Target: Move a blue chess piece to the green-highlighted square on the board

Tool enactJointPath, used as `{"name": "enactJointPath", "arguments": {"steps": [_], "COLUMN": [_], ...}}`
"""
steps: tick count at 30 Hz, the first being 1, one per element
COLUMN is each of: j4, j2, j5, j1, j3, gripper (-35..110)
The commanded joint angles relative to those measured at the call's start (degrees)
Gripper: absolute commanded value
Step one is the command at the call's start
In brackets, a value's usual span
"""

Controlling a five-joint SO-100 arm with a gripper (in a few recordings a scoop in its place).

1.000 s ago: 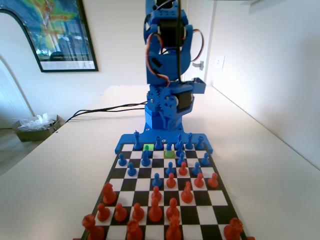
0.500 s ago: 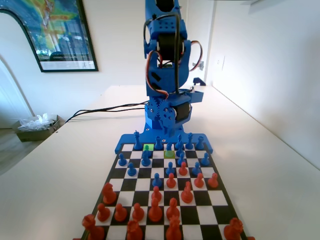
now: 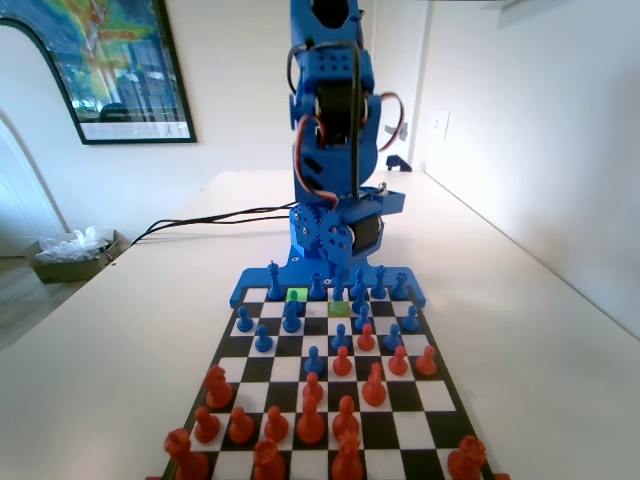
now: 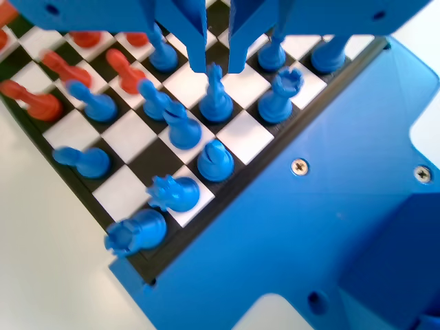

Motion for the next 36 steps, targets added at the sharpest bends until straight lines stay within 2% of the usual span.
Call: {"name": "enactJointPath", "arguments": {"steps": [1, 36], "j4": [-0.6, -6.1], "j2": [0.2, -3.8], "j5": [-0.4, -2.8], "j1": [-0.7, 0.3], "j3": [-0.2, 1.2], "gripper": [6, 8]}}
